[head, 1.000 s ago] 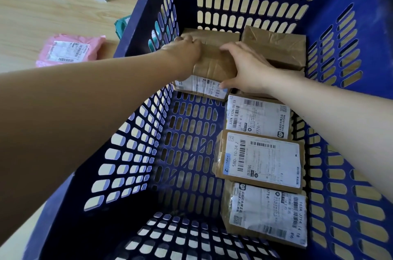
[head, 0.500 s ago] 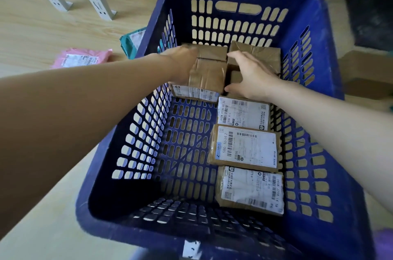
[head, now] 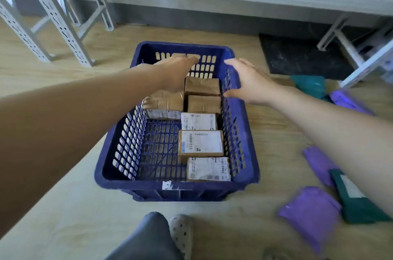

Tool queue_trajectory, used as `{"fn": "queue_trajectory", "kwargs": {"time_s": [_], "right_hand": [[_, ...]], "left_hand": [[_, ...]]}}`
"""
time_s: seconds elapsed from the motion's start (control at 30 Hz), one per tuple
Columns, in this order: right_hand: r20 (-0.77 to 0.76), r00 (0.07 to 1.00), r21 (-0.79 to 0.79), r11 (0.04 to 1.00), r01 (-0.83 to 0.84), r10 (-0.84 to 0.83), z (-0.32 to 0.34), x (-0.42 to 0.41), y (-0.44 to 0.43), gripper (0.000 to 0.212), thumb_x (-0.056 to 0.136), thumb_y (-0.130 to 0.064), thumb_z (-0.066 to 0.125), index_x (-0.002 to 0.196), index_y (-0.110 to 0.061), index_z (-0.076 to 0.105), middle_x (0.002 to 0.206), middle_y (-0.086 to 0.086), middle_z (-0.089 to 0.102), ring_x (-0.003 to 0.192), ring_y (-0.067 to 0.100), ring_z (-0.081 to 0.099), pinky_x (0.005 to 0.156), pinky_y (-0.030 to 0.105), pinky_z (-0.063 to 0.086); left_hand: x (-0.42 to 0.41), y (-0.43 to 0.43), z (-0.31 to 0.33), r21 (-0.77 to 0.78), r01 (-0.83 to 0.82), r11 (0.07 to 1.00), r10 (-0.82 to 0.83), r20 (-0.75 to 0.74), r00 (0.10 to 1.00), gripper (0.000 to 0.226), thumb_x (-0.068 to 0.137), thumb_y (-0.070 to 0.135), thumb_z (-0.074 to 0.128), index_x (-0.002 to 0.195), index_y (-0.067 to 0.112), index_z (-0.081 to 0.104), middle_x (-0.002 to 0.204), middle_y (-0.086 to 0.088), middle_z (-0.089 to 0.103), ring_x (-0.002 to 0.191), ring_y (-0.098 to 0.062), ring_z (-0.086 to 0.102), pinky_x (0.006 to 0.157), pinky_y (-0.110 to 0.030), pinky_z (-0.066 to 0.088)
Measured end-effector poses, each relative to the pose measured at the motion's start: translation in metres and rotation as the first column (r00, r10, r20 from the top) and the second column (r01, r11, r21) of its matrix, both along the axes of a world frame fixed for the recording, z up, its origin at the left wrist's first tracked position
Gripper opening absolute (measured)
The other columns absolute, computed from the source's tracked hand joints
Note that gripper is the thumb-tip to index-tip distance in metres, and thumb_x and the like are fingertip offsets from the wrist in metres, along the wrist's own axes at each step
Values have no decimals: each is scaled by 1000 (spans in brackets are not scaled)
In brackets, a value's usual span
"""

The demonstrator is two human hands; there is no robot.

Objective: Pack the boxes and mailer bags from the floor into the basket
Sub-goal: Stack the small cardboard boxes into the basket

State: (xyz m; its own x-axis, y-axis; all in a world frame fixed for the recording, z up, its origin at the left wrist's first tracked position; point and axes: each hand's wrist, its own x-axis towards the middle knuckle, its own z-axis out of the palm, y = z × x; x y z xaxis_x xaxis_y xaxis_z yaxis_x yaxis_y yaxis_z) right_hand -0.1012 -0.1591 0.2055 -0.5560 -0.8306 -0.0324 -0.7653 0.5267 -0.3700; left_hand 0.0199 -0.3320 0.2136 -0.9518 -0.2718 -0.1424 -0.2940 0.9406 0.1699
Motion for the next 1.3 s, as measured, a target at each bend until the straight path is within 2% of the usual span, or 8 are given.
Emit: {"fn": "queue_trajectory", "kwargs": {"time_s": [0.13,0.3,0.43,0.6,0.77,1.0,1.2,1.3], "right_hand": [[-71,994,-15,997,78,-79,43,10,56,87,74,-30,79,146,-22,30,151,1,33,136,23,37,110,39,34],[-142,969,-31,979,201,-204,89,27,133,89,73,-31,79,146,-25,29,150,2,33,135,23,37,108,41,35],[-201,934,-7,954,300,-295,115,42,194,90,75,-33,78,147,-25,26,151,2,31,137,23,33,109,40,34],[-254,883,36,908,418,-396,139,57,271,90,76,-27,78,149,-20,26,152,7,30,139,25,32,111,36,31],[-271,817,47,841,538,-508,147,61,349,88,77,-28,78,148,-20,27,151,7,32,138,25,33,109,34,31],[-160,722,1,731,682,-673,140,69,450,87,78,-24,75,149,-25,25,155,9,24,143,27,25,113,44,29],[-159,672,62,672,738,-723,100,51,518,83,78,-21,75,147,-18,28,147,11,35,135,28,35,108,38,34],[-126,642,107,633,767,-757,71,34,549,82,78,-22,75,146,-17,29,144,10,38,132,29,38,105,38,37]], "left_hand": [[5,46,41,-11,94,996,-94,-81,992,73,84,8,63,146,15,27,143,-10,42,126,-28,45,99,-38,40],[3,108,85,-26,224,974,-226,-134,965,74,84,5,62,147,15,25,140,-13,45,124,-31,46,93,-34,40],[-3,165,111,-11,327,945,-325,-157,933,78,83,2,63,149,15,21,149,-10,36,133,-27,39,102,-32,36],[-9,245,125,-3,459,888,-450,-202,870,71,87,6,59,148,16,25,149,-7,35,134,-24,38,104,-28,34],[-29,316,121,17,529,848,-520,-160,839,71,84,6,59,146,19,27,146,-6,39,131,-24,41,100,-29,38],[-53,405,109,49,645,763,-637,-110,763,67,84,0,55,145,15,31,144,-10,42,131,-26,41,101,-30,37],[-95,475,61,61,729,682,-727,-49,685,65,87,4,55,146,13,29,138,-14,46,126,-27,44,93,-26,35],[-130,503,28,13,772,636,-772,-15,636,56,87,10,52,140,21,36,132,-17,46,121,-34,44,100,-38,39]]}}
